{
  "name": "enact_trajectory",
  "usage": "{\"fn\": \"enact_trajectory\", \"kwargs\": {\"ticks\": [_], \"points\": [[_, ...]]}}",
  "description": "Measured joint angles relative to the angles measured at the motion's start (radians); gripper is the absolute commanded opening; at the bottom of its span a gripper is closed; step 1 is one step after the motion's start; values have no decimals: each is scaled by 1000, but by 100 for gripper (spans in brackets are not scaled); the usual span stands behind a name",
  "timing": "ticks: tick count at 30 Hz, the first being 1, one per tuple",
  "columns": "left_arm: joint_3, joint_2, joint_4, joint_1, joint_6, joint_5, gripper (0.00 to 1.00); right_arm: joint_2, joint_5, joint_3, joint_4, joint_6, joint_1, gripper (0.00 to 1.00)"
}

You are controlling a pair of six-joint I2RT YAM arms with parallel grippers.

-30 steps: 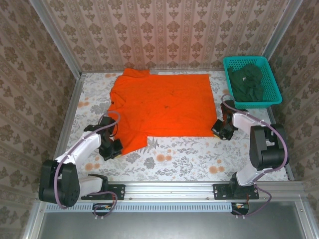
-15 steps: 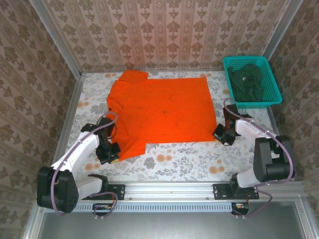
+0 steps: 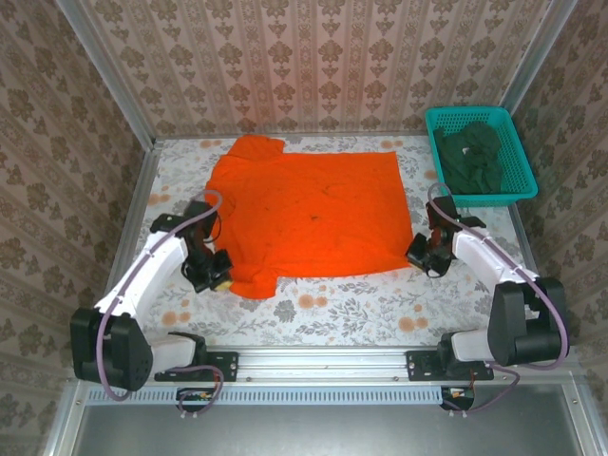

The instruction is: Fold and stack the t-shirts

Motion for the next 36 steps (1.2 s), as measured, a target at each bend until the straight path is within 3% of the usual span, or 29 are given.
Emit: {"fn": "enact_trajectory", "kwargs": {"ticks": [7,18,29,30,31,33,34,36], "points": [[251,164,28,32,3,19,0,146,19,244,-38,-26,1,0],[760,618,66,88,58,39,0,492,86,600,-123,-76,3,0],[1124,971,24,124,80,42,0,656,152,708,-192,-104,-9,0],[1167,998,12,124,83,42,2,663,154,711,-199,-104,-13,0],[1207,1020,3,124,84,42,7,669,158,716,-204,-104,-19,6],[1278,1054,-16,124,90,38,13,673,158,724,-209,-104,-28,29],[1308,1065,-24,125,95,35,20,673,158,729,-211,-108,-32,32],[1343,1072,-34,129,93,24,44,673,158,747,-219,-106,-37,35]]}}
